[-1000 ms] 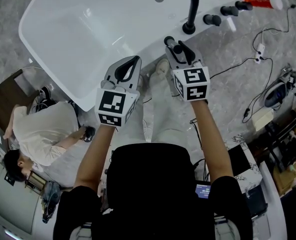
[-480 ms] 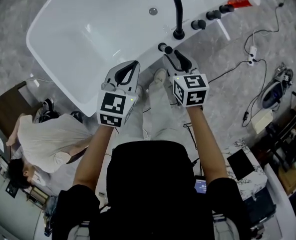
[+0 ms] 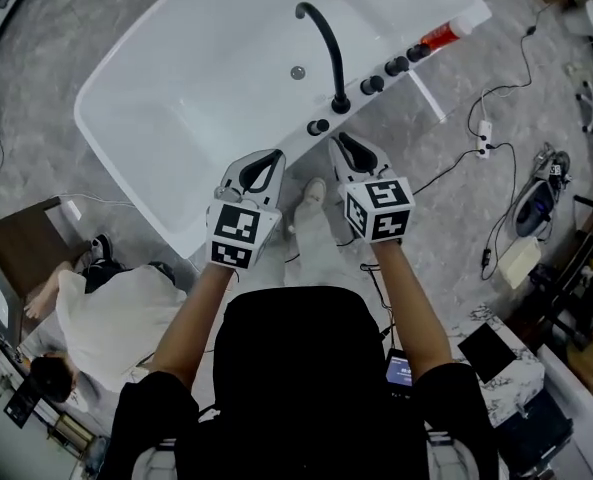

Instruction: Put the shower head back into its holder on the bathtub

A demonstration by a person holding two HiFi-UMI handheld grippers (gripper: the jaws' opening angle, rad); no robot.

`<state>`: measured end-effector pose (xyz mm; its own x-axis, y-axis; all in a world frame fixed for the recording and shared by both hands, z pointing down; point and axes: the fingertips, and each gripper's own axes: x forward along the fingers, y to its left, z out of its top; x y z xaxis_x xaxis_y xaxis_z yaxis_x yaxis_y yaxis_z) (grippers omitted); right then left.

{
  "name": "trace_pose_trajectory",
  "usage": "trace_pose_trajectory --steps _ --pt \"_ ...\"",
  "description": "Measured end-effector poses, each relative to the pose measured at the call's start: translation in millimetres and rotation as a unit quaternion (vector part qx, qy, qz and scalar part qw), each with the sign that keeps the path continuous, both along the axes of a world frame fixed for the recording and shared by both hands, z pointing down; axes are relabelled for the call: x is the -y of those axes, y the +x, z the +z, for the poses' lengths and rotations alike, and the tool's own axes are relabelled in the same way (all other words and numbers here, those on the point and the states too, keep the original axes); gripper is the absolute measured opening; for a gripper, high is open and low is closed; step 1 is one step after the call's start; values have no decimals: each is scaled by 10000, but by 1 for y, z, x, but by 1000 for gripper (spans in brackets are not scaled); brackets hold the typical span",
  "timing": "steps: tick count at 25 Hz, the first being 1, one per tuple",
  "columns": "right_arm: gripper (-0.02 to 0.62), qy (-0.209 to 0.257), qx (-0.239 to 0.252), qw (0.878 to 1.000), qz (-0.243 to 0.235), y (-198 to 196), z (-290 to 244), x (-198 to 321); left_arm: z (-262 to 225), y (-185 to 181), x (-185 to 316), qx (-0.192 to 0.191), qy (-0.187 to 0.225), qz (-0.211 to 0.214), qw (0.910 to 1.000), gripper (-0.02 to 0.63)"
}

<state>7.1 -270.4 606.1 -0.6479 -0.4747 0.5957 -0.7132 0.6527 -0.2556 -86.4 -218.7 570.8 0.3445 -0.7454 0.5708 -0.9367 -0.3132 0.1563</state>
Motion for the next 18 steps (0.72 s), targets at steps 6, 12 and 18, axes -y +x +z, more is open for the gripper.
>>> trace_pose_trajectory --steps 6,12,18 --pt "32 514 -3 9986 -136 4 -54 -9 -41 -5 -3 43 232 -38 9997 14" --pt "23 1196 -53 9923 -313 7 -111 -18 -84 -5 -9 -70 676 -82 9977 14" --pt "23 1642 282 9856 -273 7 -171 -15 -140 -4 -5 -239 1229 -182 9920 14"
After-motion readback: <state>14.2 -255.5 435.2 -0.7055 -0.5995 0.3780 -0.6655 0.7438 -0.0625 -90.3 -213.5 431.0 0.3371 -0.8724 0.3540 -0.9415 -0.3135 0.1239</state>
